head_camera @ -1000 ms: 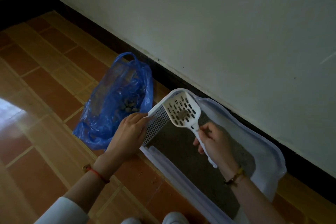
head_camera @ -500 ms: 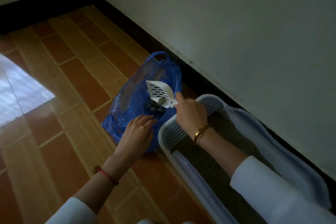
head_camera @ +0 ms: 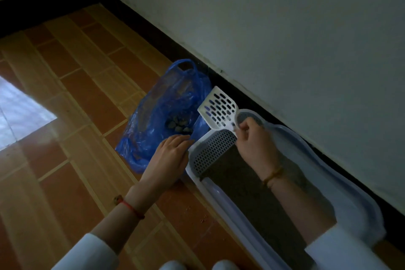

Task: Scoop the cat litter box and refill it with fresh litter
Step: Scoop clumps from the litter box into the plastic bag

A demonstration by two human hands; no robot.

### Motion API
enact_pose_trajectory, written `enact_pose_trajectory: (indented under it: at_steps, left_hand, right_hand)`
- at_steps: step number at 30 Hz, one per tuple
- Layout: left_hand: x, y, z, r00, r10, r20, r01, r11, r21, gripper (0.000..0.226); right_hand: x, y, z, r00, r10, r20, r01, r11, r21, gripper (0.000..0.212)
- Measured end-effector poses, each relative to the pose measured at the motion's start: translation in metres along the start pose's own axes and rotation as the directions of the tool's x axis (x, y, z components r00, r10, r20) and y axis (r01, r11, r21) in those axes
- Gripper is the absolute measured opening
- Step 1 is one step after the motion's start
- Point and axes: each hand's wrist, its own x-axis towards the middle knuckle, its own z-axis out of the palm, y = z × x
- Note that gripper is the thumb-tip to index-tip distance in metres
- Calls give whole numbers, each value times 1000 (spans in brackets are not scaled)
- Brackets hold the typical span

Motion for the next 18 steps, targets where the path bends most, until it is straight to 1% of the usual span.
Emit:
enact_pose_trajectory:
  at_steps: [2,4,6,9,12,14,16,18]
  left_hand:
    - [6,9,2,999,48,16,-48,999,-2,49]
    - [12,20,4,995,96,27,-96,995,-13,47]
    - [17,34,6,991,131,36,-130,991,-15,43]
    - [26,53,14,984,170,50,-170,985,-12,36]
    - [33,67,23,977,197,76,-198,980,2,35]
    - [36,74,26,972,208,111,-209,978,3,39]
    - [37,79,27,965,225,139,-227,974,-1,49]
    - [38,82,29,963,235,135,-238,971,1,48]
  right_hand:
    - [-23,24,-16,984,175,40,-179,972,151,8]
    - [-49,47,-30,951,303,68,-310,926,213,9]
    - [-75,69,-41,905,417,87,-426,879,214,9]
    - [-106,96,-53,817,555,156,-574,808,135,9]
    - [-125,112,-59,748,628,215,-643,766,0,11]
    - [-131,118,-60,708,662,245,-667,741,-76,14]
    - [-133,121,-59,694,675,252,-671,733,-112,19]
    - [-132,122,-56,695,678,240,-672,731,-120,21]
